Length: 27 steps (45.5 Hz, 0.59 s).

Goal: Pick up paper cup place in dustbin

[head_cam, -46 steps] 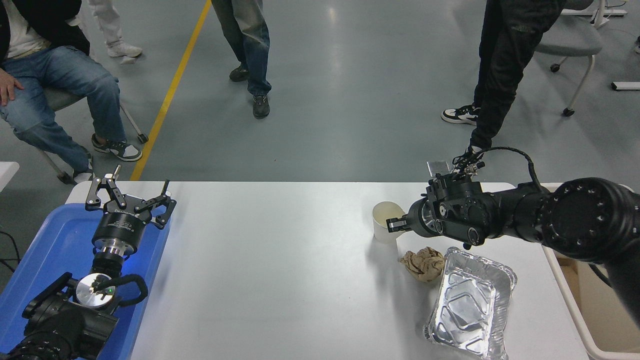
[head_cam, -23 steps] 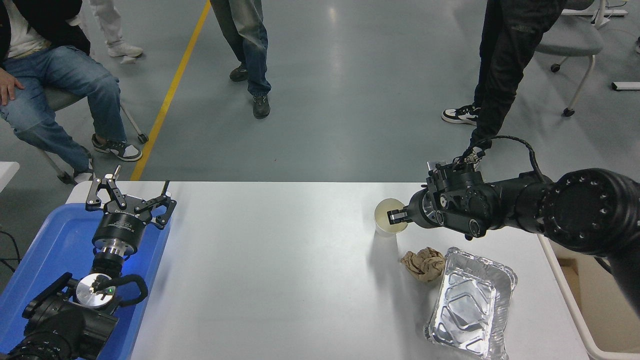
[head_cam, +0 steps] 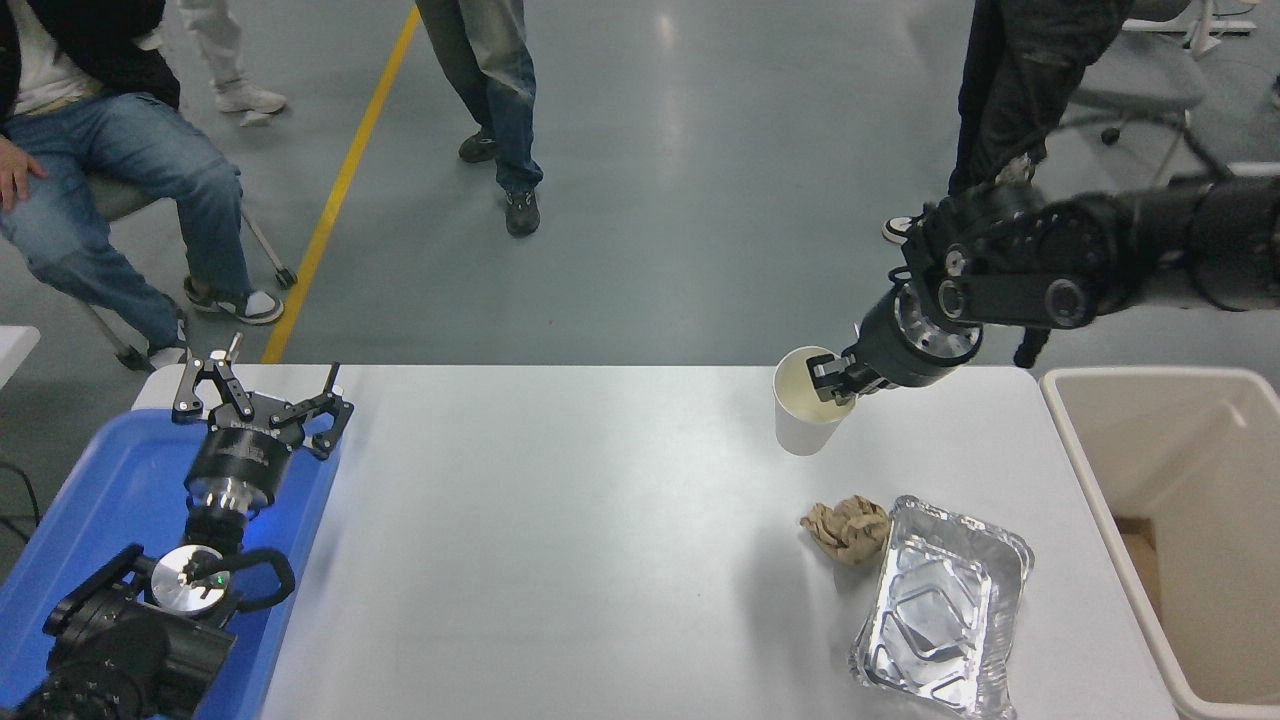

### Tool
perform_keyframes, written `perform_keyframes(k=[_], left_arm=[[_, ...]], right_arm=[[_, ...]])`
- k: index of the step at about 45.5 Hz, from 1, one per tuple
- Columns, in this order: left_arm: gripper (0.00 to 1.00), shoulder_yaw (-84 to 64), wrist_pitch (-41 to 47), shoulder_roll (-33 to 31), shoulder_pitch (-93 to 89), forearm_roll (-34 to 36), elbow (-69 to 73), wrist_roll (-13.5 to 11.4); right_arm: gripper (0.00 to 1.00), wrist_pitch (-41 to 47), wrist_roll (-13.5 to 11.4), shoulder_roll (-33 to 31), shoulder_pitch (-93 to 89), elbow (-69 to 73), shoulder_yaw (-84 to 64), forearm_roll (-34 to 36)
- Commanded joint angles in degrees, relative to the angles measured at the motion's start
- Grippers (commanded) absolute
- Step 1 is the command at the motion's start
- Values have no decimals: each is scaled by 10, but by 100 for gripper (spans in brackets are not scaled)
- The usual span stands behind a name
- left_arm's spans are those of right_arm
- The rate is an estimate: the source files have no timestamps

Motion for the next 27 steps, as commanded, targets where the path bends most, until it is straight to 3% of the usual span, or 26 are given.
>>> perform_keyframes(k=[1, 19, 27], left_arm=[[99, 0, 0, 0, 0, 0, 0, -1], [99, 0, 0, 0, 1, 0, 0, -1], [99, -2, 0, 0, 1, -1, 1, -2]], right_arm=[[0, 97, 1, -49, 221, 76, -32, 15], [0, 97, -1, -44, 275, 73, -89, 28], [0, 84, -2, -80, 256, 67, -173, -12]])
